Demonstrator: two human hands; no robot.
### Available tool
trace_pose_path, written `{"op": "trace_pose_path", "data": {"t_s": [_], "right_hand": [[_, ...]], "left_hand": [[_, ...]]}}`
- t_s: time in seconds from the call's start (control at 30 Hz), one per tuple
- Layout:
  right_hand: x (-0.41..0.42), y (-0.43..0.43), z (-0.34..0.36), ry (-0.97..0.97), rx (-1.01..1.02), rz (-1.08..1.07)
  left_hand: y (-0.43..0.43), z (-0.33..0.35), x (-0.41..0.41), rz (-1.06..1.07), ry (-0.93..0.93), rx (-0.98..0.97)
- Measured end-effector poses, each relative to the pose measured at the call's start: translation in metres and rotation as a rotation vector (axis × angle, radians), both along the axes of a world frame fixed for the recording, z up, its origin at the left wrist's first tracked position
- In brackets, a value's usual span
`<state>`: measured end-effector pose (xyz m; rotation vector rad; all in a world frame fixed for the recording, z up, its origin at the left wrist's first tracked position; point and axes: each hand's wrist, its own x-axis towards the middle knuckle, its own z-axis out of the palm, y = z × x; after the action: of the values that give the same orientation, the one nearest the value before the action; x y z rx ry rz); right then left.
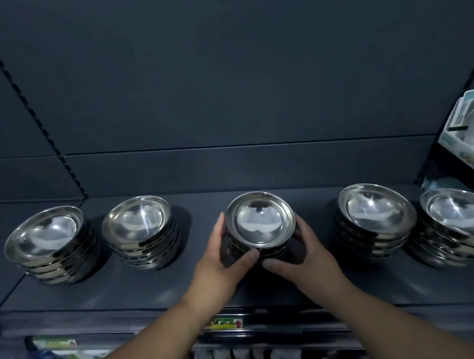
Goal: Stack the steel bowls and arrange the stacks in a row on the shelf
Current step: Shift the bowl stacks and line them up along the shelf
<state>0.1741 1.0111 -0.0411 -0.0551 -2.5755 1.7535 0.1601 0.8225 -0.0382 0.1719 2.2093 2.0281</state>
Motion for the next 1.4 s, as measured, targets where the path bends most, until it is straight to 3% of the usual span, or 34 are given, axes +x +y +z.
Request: {"op": "trace_pose_path", "data": {"t_s": [0.57,0.73,0.8,0.87,1.13,1.4], "right_hand": [[-0.033,-0.041,0.003,-0.011,0.017,0.055],[-0.022,-0.037,0.004,-0.113,0.058,-0.042],[-0.016,-0.032,-0.001,-0.144,0.085,-0.090],[-0.010,-0.024,-0.004,-0.161,0.112,-0.128],[0.025,0.041,-0.002,-0.192,0.223,-0.300],[0.040,0.125,0.009,-0.217,0.355,-0.414]], "left_hand": [[-0.038,-0.003,-0.017,0.108,0.040,-0.135],[-0.039,-0.015,-0.008,0.221,-0.082,-0.442],[-0.035,-0.016,-0.002,0.132,-0.104,-0.637],[-0.029,-0.021,0.000,0.009,-0.072,-0.708],[0.039,-0.022,0.001,-0.135,0.015,-0.538],[0.122,-0.009,-0.007,-0.075,-0.013,-0.340]]}}
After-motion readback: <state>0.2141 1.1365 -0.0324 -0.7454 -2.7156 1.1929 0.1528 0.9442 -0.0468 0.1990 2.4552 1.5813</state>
